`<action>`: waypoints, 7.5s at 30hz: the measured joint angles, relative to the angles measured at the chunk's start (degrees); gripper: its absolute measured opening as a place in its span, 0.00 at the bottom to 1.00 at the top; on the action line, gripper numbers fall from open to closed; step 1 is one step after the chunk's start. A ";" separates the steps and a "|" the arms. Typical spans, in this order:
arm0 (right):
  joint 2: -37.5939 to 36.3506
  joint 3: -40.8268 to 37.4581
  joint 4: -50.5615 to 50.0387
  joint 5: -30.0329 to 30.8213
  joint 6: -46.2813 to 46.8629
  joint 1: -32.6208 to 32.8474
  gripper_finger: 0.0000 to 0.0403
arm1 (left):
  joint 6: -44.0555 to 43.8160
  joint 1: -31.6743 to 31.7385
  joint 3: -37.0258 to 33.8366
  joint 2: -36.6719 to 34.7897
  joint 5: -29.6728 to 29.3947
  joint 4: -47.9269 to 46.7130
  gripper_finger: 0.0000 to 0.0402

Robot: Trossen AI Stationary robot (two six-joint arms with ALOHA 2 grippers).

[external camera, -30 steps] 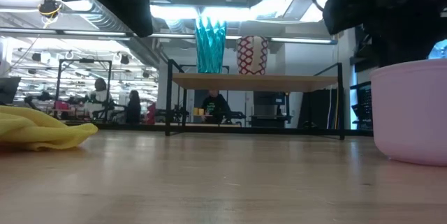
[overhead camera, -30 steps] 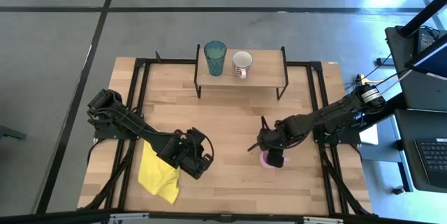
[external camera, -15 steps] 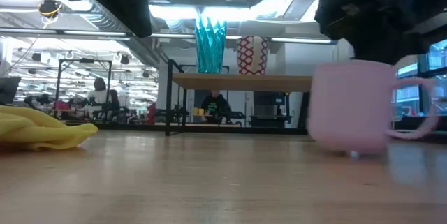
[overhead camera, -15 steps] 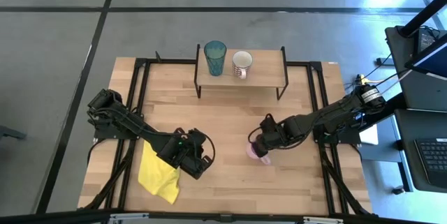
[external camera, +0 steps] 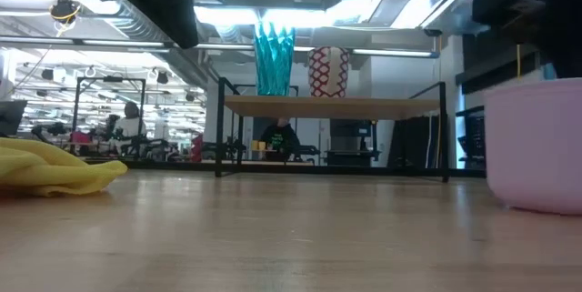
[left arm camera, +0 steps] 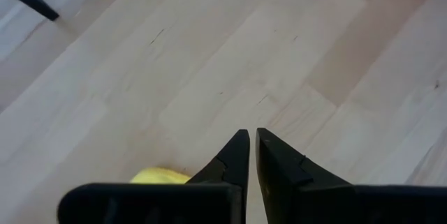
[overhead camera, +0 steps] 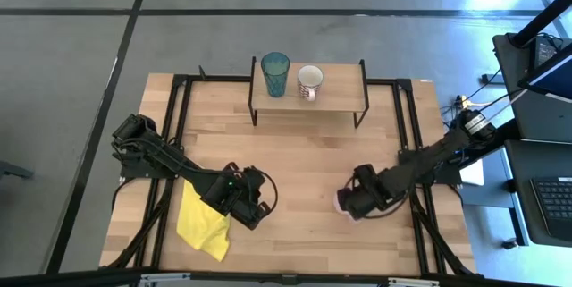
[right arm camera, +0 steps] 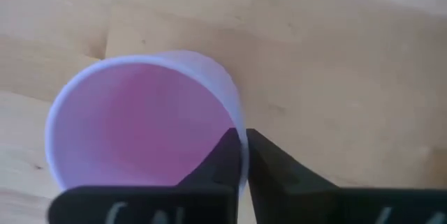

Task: Stack small to large cups/mugs on shelf
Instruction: Put the pink cup on the shelf

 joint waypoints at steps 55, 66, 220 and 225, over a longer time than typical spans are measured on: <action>-4.18 4.00 5.45 5.76 -22.62 -3.59 0.34 | 0.42 10.88 -0.04 8.71 5.10 30.80 0.05; -4.20 3.71 9.23 5.54 -24.35 -4.42 0.34 | -1.00 9.77 -0.01 8.16 5.06 39.54 0.05; 0.92 36.10 -17.87 4.56 -59.82 -67.50 0.19 | 8.45 7.39 0.00 -1.44 0.04 31.25 0.05; 1.18 36.14 -17.98 4.56 -60.10 -67.50 0.19 | 8.42 7.39 0.00 -1.42 0.04 31.25 0.05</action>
